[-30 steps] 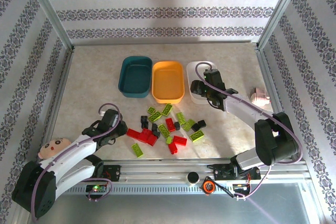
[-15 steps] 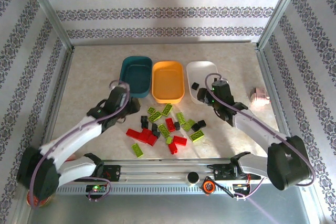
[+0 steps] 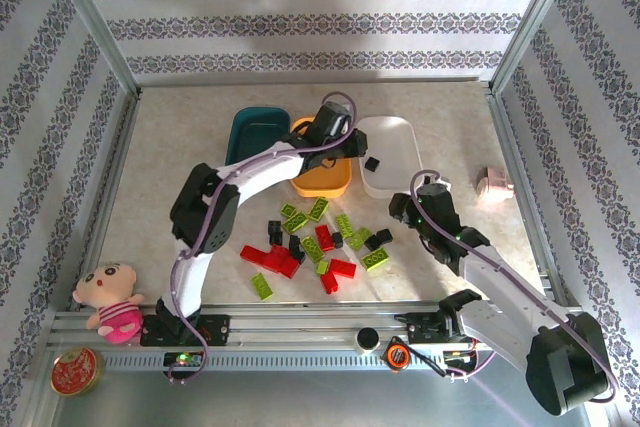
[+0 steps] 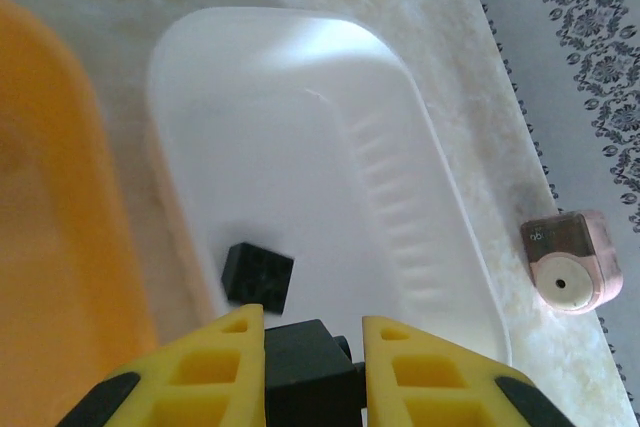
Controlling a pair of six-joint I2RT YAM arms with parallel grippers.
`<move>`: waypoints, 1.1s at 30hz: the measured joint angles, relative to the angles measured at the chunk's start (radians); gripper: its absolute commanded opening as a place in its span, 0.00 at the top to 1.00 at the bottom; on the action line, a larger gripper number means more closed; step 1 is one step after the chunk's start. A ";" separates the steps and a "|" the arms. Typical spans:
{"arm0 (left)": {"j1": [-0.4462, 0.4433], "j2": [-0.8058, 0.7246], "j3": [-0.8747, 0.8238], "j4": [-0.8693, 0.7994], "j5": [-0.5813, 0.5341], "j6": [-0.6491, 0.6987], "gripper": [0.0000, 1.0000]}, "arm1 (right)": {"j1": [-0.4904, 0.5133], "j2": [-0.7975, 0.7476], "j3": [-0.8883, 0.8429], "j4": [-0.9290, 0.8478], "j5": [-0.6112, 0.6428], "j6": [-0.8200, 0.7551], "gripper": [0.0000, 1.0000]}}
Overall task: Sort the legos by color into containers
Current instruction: Place the lego in the container, then pick up the lego from the center of the table.
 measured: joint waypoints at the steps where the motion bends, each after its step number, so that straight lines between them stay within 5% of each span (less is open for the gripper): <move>1: 0.000 0.037 0.042 -0.002 0.010 -0.002 0.77 | 0.000 -0.005 -0.005 -0.007 0.000 0.002 0.30; 6: 0.000 0.159 0.187 -0.002 0.050 -0.024 0.53 | 0.000 -0.011 -0.011 -0.032 0.000 0.003 0.29; 15: 0.000 0.097 0.148 0.014 0.076 -0.045 0.35 | 0.028 -0.010 -0.010 -0.050 -0.024 0.000 0.29; 26: 0.022 -0.657 -0.653 0.237 -0.011 -0.027 0.00 | 0.195 0.087 0.021 -0.023 -0.189 -0.076 0.28; 33: 0.022 -1.061 -1.080 0.240 -0.112 -0.018 0.00 | 0.302 0.285 0.122 0.047 -0.217 -0.104 0.29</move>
